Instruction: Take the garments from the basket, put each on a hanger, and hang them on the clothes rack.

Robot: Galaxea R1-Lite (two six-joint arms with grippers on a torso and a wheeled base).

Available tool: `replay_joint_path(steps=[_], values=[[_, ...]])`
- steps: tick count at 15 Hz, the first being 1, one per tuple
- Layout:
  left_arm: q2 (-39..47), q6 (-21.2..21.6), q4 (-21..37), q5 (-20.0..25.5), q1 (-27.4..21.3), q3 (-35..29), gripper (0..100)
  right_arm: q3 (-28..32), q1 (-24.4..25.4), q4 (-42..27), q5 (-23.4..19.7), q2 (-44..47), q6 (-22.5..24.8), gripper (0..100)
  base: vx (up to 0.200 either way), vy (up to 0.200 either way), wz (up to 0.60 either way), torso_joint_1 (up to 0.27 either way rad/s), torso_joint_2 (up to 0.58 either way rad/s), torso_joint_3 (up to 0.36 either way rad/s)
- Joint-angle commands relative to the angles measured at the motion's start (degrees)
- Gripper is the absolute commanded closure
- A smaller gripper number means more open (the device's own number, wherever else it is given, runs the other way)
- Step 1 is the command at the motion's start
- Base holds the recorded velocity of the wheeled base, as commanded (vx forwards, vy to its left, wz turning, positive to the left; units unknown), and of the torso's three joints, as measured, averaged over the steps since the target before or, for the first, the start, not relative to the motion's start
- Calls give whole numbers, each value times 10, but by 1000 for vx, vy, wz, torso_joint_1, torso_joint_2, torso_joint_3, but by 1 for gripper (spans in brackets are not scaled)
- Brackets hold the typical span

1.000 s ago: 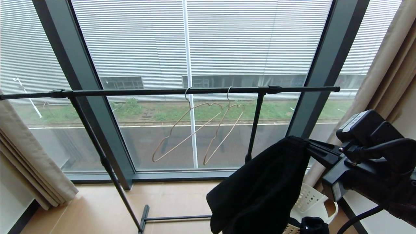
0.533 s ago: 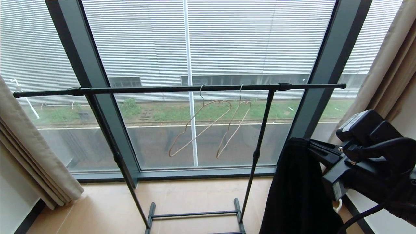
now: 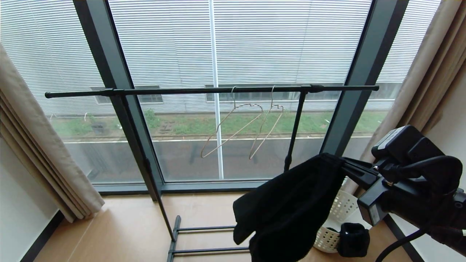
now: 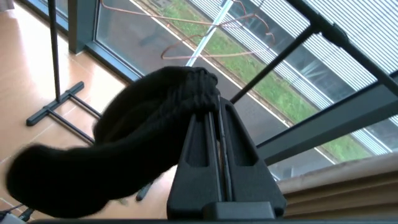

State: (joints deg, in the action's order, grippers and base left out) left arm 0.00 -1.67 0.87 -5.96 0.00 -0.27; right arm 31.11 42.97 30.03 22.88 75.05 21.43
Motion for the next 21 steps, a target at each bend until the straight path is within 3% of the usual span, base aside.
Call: replay_joint_path(steps=[1,15,18,21], values=[[0,-1,0,0,0,0,0,-2,1,0,0,1,0,100,0,0,0,0,0,0],[6,6,1,7,-4,-1,0,5,1,-13,5,12,5,100,0,0,0,0,0,0],[156,7,2,20,-24,-2,0,20,-3,-14,4,65,5,100,0,0,0,0,0,0],[190,6,2,20,-26,-2,0,16,-1,-26,4,70,-9,100,0,0,0,0,0,0]])
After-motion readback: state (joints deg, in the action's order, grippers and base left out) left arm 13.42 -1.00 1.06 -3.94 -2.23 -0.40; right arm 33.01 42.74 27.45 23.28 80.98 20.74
